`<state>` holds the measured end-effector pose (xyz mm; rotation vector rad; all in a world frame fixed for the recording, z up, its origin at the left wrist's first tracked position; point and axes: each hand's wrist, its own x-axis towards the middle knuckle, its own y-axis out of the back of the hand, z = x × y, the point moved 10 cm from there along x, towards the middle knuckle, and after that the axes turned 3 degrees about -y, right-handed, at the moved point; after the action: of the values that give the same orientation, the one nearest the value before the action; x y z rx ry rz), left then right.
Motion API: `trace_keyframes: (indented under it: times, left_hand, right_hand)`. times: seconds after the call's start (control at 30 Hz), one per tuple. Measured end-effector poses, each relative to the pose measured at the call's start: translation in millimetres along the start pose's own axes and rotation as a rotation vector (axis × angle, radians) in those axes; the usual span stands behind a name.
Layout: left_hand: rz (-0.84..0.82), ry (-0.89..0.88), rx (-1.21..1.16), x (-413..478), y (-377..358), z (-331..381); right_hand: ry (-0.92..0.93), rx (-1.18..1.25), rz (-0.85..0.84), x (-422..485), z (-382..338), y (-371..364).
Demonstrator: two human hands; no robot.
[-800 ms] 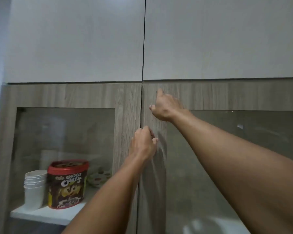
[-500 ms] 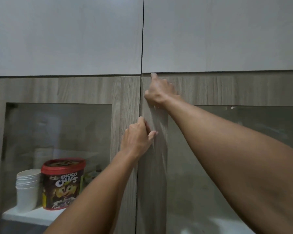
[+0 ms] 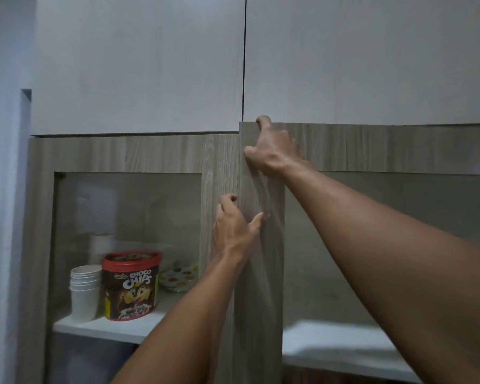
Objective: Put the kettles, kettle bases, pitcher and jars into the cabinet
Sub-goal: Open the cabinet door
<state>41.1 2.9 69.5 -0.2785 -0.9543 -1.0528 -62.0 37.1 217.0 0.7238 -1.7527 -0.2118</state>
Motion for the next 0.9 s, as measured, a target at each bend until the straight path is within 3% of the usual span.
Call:
trace_keyframes:
  times: [0.37,0.6,0.73,0.9]
  left_hand:
    - [-0.032,-0.005,-0.363,-91,77,70]
    - [-0.090,-0.140,-0.543,-193,114,171]
    - [-0.221,-0.250,-0.524,-240,111,227]
    - [-0.478,-0.369,-0.543,-308,88,290]
  right_hand:
    - [-0.081,-0.063,0.088,-96,-43,111]
    - [-0.135,0.109,0.174,-176,-40,232]
    - [-0.207,0.094,0.197,-217,-25,293]
    - [-0.424,-0.031,0.221,-274,15,352]
